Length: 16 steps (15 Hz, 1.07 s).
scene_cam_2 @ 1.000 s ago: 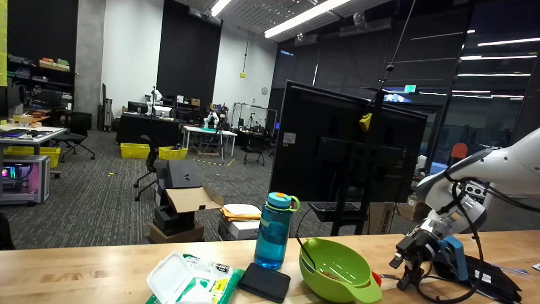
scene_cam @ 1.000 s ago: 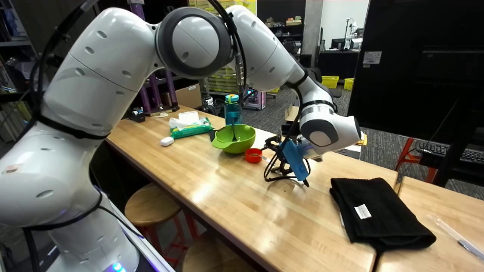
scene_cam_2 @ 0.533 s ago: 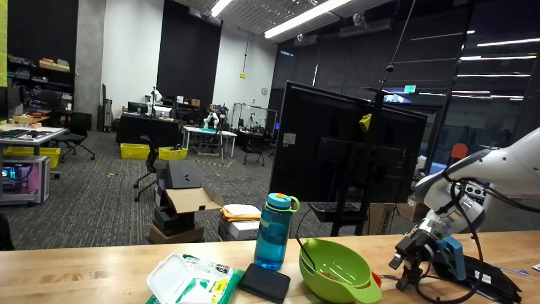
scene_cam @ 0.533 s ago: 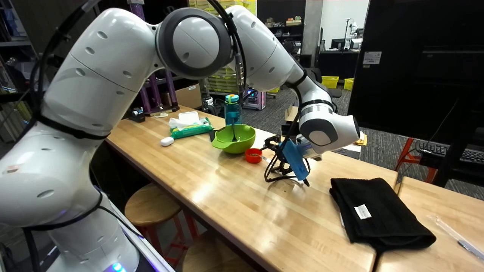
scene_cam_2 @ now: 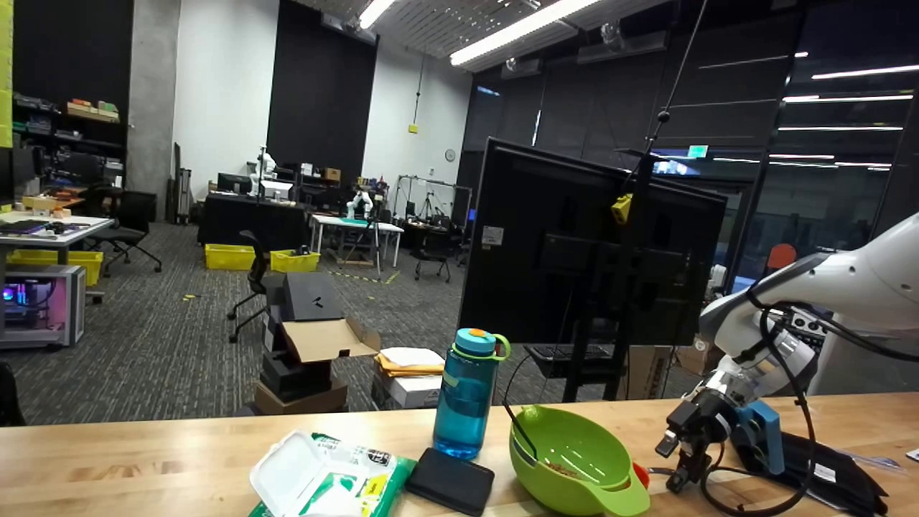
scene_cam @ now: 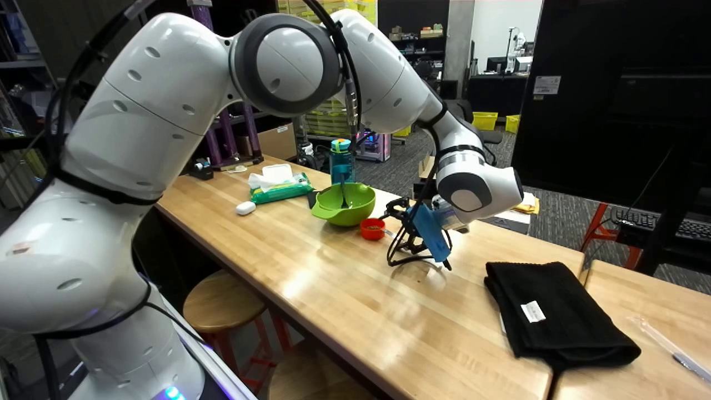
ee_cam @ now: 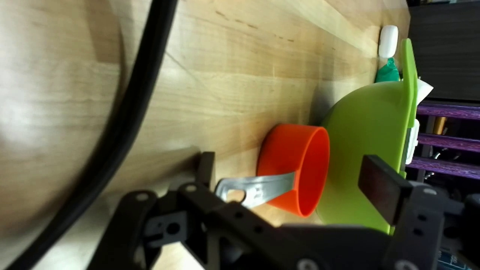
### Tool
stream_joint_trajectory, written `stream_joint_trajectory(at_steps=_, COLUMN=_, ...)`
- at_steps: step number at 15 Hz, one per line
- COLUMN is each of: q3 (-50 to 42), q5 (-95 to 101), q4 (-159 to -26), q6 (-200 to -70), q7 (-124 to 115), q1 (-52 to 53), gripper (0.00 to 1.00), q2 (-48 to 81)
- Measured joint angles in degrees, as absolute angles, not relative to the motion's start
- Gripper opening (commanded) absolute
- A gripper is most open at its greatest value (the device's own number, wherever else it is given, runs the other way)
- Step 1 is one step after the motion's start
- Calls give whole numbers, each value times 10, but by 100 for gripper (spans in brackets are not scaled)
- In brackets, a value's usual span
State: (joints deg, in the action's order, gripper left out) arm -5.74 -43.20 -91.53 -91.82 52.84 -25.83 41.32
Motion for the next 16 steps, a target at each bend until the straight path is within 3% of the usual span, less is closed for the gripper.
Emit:
stream_joint_trajectory(at_steps=1, q3=-57, q5=-432, q4=-915, q6=-918, q7=529, q1=-258, gripper=61, q2=413)
stream_joint_trajectory(at_steps=3, q3=-57, q5=-432, q4=-915, q6=-918, q7=530, q1=-259, gripper=54, q2=414)
stream_joint_trajectory(at_steps=5, q3=-58, q5=-432, q4=-915, q6=-918, q7=532, q1=-259, gripper=59, q2=414)
stream_joint_trajectory(at_steps=10, q3=-59, q5=-432, q4=-915, q6=-918, q7=535, q1=-261, gripper=44, q2=415)
stream_joint_trajectory(at_steps=13, q3=-60, q5=-432, q4=-915, q6=-918, q7=537, q1=-263, gripper=25, q2=416)
stream_joint_trajectory(at_steps=14, q3=-60, q5=-432, q4=-914, q6=-913, q7=538, q1=-264, gripper=29, q2=416)
stream_joint_trajectory(at_steps=16, q3=-59, q5=-432, q4=-909, q6=-902, q7=538, q1=-266, gripper=22, q2=416)
